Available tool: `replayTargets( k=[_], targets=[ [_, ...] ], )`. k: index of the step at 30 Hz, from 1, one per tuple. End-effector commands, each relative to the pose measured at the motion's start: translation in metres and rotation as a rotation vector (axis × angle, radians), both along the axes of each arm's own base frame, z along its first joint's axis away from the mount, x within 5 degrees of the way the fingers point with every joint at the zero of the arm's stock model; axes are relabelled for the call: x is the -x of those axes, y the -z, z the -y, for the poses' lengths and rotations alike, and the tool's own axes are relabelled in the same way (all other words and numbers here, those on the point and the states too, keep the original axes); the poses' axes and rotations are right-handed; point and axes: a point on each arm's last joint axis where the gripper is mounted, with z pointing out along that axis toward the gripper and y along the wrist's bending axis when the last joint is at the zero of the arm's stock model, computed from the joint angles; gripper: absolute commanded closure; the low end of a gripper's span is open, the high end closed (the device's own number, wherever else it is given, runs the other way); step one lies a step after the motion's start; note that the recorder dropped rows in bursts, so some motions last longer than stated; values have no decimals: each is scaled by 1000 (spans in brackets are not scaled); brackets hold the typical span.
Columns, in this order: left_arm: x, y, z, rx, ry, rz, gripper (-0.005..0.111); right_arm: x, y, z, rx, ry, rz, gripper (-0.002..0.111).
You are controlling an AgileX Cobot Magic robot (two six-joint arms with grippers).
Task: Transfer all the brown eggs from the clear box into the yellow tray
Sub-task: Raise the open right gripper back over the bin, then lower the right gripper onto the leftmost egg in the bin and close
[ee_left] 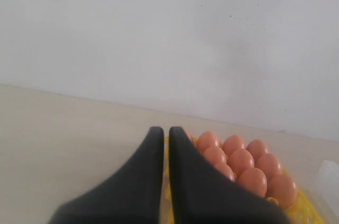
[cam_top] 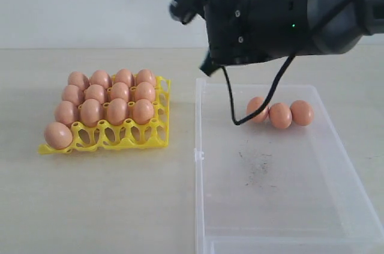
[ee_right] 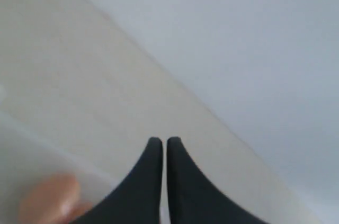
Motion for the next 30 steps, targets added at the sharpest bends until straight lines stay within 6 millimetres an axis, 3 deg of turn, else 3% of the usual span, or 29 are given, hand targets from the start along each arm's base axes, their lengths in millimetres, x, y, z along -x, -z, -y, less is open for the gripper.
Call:
replayTargets(
  k=[1,4,9,13,15,18,21,22,30],
  targets=[
    [0,-2,0,1,3,6,103,11,21,35,93,128,-403,109],
    [0,-2,0,1,3,6,103,1,34,45,-196,106,-581,109],
    [0,-2,0,1,3,6,103,-22,35,59,-655,38,-664,109],
    [0,-2,0,1,3,6,103,-28,31,59,-693,-29,-618,108],
    [0,-2,0,1,3,6,103,-32,33,59,-699,-32,-591,102],
    [0,-2,0,1,3,6,103,-38,39,59,-686,-17,-555,82],
    [0,-2,0,1,3,6,103,-45,52,60,-737,86,-533,56],
    [0,-2,0,1,3,6,103,-46,57,60,-757,125,-536,52],
    [0,-2,0,1,3,6,103,-61,79,72,-751,222,-542,50]
  ],
)
